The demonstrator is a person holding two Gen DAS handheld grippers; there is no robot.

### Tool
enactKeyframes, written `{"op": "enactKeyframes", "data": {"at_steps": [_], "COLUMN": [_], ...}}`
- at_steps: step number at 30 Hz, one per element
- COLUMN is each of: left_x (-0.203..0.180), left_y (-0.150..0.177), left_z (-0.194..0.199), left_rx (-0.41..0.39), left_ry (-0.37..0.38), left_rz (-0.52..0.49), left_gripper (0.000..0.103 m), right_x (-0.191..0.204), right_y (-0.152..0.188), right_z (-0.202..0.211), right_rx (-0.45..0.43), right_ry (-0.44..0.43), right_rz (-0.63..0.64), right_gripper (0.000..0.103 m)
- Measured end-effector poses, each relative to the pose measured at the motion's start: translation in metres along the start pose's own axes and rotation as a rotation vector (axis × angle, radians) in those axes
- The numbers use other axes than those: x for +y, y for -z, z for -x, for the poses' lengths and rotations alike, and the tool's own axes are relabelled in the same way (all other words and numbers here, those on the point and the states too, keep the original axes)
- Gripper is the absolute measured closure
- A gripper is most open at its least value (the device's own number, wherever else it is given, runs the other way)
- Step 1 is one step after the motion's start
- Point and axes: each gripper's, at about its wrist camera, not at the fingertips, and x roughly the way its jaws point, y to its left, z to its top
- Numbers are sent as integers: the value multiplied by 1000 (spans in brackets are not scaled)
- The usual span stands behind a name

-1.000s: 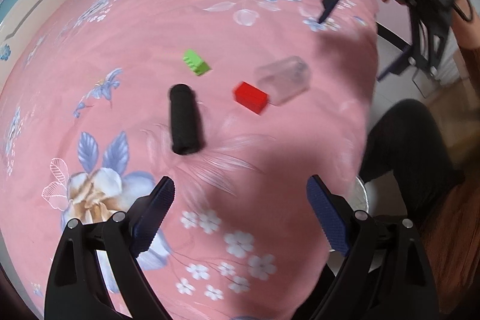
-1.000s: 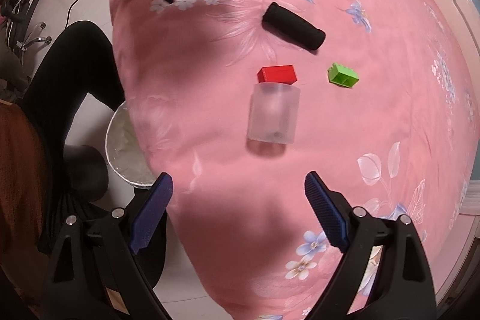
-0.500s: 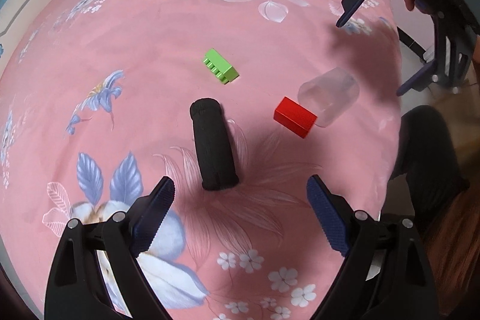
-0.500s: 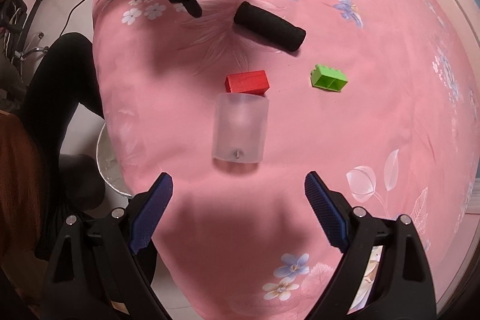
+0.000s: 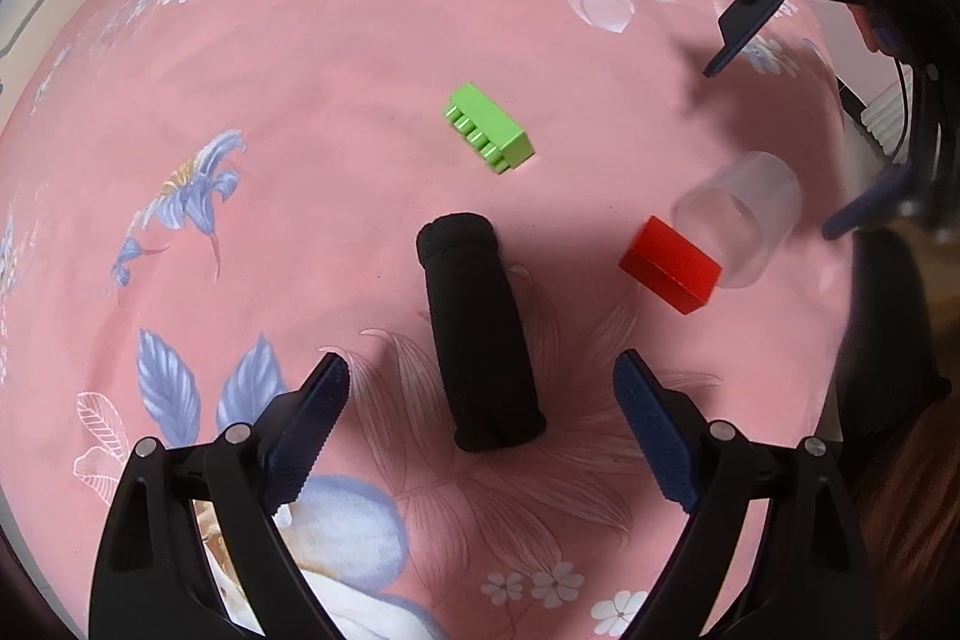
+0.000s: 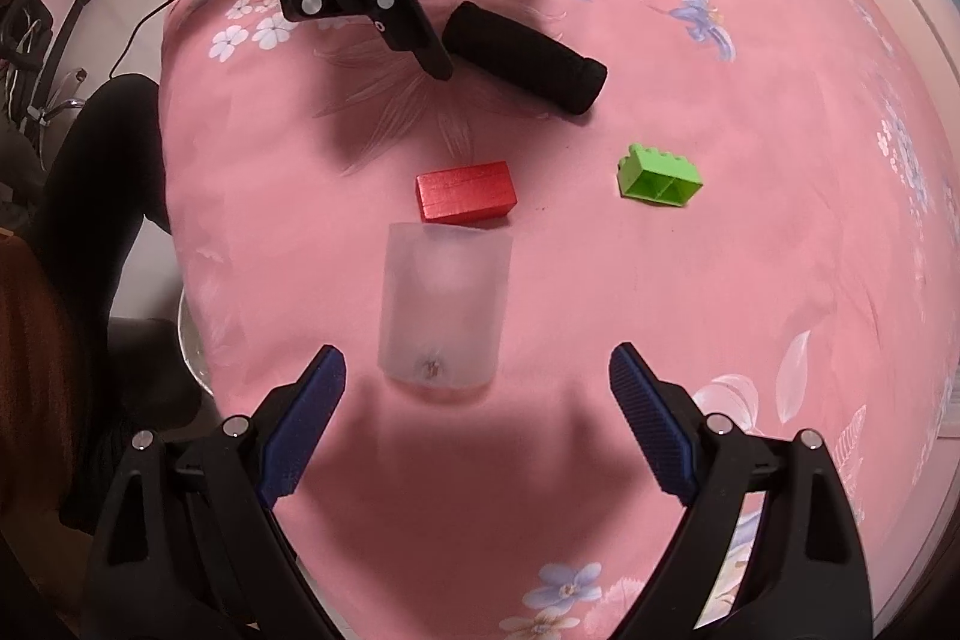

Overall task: Collect trash
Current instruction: 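Close the left tool on the black foam tube while the right tool grasps the clear cup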

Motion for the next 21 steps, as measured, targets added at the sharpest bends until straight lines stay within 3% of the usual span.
{"op": "enactKeyframes", "data": {"at_steps": [7, 10, 16, 18, 21], "left_x": [8, 9, 11, 11, 10], "left_y": [-3, -4, -8, -9, -9], "left_z": [-9, -13, -21, -25, -30], "left_rx": [-12, -11, -12, -11, -5], "left_ry": [2, 11, 21, 18, 14], "left_rz": [13, 15, 28, 26, 14], "left_gripper": [12, 12, 20, 25, 36], "right_x": [-1, 0, -1, -2, -3], "right_y": [-6, -8, -10, -9, -8], "right_z": [-13, -18, -27, -30, -33], "right_rx": [-13, -25, -29, -30, -27], "right_ry": [-15, -18, -30, -36, -42], "right_rz": [10, 11, 15, 16, 14], "right_gripper": [15, 21, 29, 37, 39]}}
